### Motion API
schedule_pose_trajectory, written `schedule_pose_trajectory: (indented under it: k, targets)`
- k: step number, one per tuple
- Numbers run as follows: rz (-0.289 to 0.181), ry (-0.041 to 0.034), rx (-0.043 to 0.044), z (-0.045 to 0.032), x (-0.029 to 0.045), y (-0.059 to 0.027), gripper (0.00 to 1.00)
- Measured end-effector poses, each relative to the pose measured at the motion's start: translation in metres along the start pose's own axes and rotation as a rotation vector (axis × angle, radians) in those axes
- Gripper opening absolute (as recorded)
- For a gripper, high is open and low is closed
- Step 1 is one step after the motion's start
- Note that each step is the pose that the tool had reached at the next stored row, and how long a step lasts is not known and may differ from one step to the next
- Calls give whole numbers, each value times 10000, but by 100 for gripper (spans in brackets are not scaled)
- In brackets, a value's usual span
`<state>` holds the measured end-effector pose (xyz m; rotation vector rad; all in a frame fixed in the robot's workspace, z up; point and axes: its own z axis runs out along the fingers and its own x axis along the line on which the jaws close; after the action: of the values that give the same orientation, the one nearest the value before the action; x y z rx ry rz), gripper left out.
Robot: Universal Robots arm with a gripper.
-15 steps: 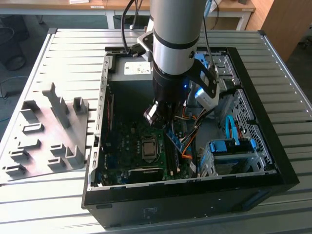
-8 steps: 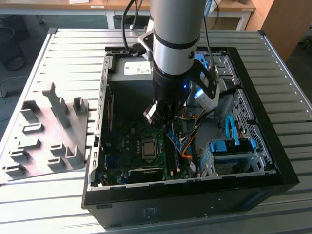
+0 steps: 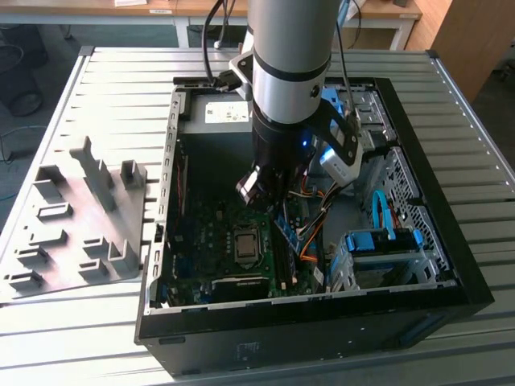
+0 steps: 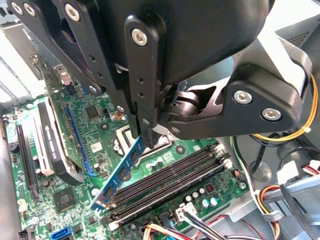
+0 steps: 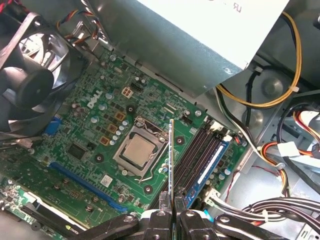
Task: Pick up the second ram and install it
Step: 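Insert the second ram into the second slot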
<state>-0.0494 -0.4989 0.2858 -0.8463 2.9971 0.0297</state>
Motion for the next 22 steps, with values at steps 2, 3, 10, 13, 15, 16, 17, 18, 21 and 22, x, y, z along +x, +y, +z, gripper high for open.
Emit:
schedule_pose_trajectory:
  k: [2,3,10,13,15,16,17,18,21,22]
  targets:
    - [61,-1,2,1,0,0,14]
    - [89,-2,3,1,0,0,14]
    - [282,-4,8,3,0,0,14]
    - [362,-5,11,4,0,0,14]
    - [409,-5,13,4,0,0,14]
    - [432,-5,14,4,0,0,14]
    - [455,-5,14,4,0,0,14]
    - [478,-5,15,4,0,0,14]
    - [547,-6,17,5,0,0,14]
    - [569,-7,17,5,0,0,14]
